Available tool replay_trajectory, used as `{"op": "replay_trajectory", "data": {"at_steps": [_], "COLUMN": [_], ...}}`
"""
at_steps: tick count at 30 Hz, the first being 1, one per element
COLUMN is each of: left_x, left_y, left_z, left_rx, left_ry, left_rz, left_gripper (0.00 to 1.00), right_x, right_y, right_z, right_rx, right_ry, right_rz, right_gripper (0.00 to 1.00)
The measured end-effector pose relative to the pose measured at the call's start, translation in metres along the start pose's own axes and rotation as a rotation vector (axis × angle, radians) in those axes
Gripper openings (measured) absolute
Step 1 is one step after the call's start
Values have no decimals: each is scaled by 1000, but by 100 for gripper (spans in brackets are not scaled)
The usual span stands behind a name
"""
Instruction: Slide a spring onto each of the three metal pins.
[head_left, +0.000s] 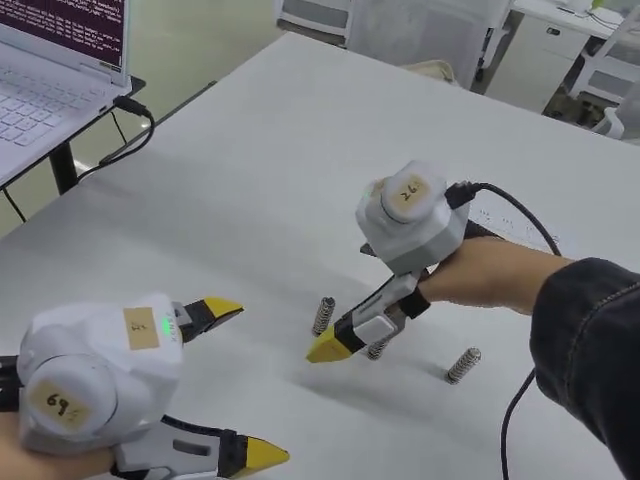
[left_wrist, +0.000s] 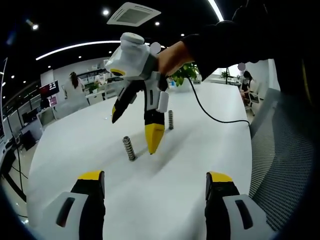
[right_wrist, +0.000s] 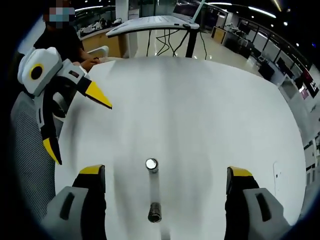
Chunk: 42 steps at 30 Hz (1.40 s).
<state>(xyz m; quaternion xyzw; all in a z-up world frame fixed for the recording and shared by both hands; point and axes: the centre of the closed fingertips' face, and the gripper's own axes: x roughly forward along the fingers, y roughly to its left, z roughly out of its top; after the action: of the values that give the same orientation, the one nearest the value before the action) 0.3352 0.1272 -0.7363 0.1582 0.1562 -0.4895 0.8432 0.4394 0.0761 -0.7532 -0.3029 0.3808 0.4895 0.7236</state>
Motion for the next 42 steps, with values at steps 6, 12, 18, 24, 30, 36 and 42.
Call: {"op": "replay_trajectory", "data": {"at_steps": [6, 12, 18, 24, 30, 36, 42], "left_x": [1, 1, 3, 6, 7, 9, 9], "left_y": [1, 1, 0, -2, -4, -5, -6], "left_z": [3, 6, 9, 12, 17, 21, 26], "left_rx": [6, 14, 15, 13, 10, 15, 13], "left_ry": [3, 10, 12, 15, 10, 8, 0], "left_rz": [-4, -10, -15, -24, -31, -38, -40], "left_gripper": [80, 80, 79, 79, 78, 78, 78], "right_x": [-20, -37, -54, -71, -85, -93, -101], "right_y": [-10, -17, -20, -21, -17, -9, 1], "right_z": [-6, -17, -31, -55, -75, -87, -98], "right_rx": [35, 76, 127, 181, 236, 286, 324], "right_ry": [-34, -64, -98, -103, -123, -171, -242], "right_rz": [-44, -83, -122, -157, -193, -227, -279], "right_gripper": [100, 100, 100, 100, 100, 100, 100]}}
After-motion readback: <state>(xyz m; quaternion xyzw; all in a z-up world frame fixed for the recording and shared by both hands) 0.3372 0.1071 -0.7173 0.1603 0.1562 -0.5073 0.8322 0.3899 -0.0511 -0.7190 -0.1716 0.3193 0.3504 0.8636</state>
